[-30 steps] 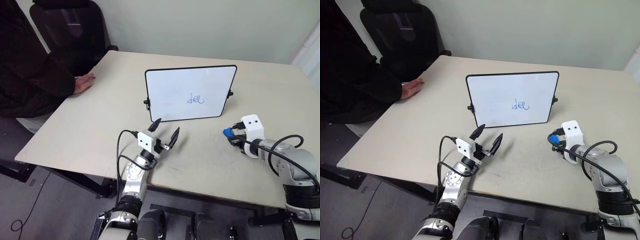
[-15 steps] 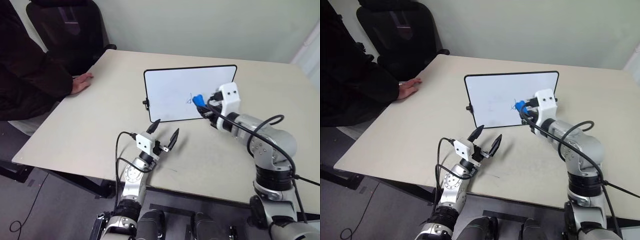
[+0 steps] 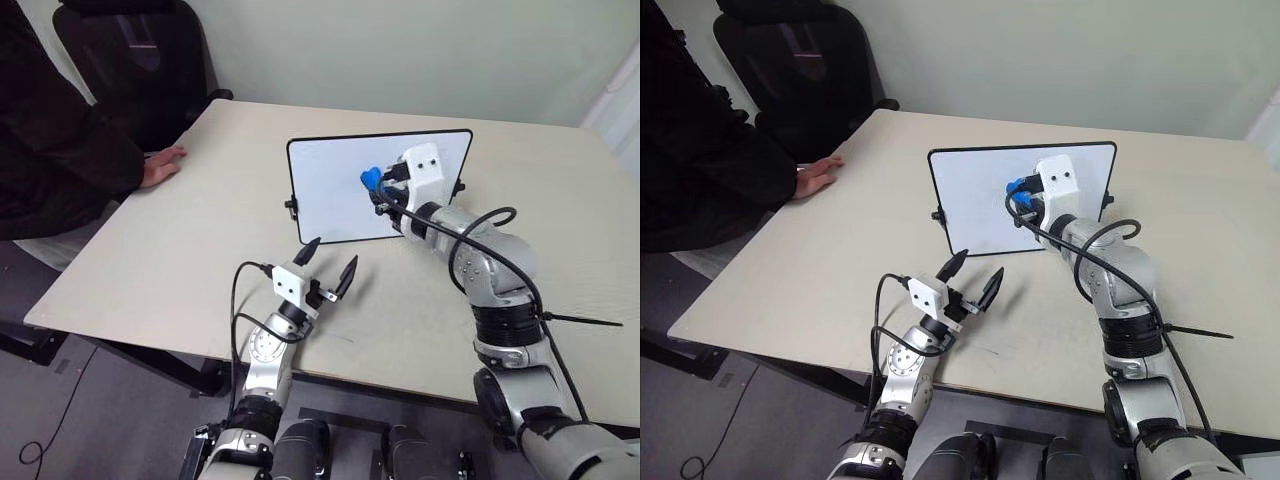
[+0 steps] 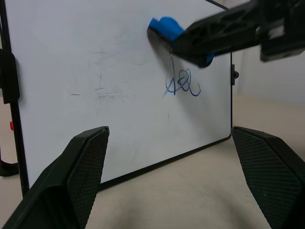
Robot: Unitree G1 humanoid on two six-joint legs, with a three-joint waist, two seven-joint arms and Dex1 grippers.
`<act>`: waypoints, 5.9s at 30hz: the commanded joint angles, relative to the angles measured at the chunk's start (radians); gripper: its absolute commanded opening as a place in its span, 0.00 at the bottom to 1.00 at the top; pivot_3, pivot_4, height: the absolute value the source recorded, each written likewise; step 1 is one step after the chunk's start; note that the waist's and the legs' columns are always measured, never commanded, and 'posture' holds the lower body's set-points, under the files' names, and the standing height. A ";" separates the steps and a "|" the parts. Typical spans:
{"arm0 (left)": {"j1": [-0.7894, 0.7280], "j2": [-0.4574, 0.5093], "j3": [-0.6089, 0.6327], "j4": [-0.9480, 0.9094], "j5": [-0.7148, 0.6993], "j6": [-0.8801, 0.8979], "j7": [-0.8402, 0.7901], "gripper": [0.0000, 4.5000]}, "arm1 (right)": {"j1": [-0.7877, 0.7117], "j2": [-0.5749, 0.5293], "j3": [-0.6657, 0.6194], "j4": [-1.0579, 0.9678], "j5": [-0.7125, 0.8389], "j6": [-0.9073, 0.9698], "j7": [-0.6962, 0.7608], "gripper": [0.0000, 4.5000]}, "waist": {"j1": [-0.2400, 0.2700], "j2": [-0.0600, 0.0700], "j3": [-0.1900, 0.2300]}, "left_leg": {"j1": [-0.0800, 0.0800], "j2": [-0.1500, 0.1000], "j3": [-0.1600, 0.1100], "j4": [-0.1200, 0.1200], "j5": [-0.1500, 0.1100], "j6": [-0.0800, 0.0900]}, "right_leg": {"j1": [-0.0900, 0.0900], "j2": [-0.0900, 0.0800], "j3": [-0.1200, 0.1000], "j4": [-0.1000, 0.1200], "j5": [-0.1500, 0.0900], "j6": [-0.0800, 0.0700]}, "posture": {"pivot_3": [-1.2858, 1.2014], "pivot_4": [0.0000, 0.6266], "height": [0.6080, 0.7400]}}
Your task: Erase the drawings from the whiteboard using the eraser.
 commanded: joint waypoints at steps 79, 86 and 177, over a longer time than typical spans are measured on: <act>-0.066 0.041 0.013 0.051 -0.058 0.021 -0.020 1.00 | -0.118 0.041 -0.069 0.152 -0.121 -0.015 -0.043 0.17 | -0.016 -0.008 0.005 | -0.016 0.001 0.000 0.000 0.013 -0.007 | -0.026 0.001 0.001 0.002 0.031 -0.006 | 0.52 0.24 1.00; -0.014 0.025 0.006 0.072 -0.049 -0.047 -0.034 1.00 | -0.071 0.028 -0.050 0.238 -0.156 -0.001 -0.066 0.17 | -0.016 -0.008 0.004 | -0.012 0.001 0.000 0.000 0.013 -0.008 | -0.026 0.001 0.001 0.002 0.032 -0.005 | 0.52 0.24 1.00; -0.132 0.039 0.053 0.079 0.004 0.075 0.006 1.00 | 0.113 0.119 -0.061 -0.039 -0.045 -0.090 0.013 0.17 | -0.010 -0.003 0.002 | -0.004 0.001 -0.004 -0.019 0.012 -0.016 | -0.026 0.002 0.001 -0.012 0.039 -0.007 | 0.52 0.24 1.00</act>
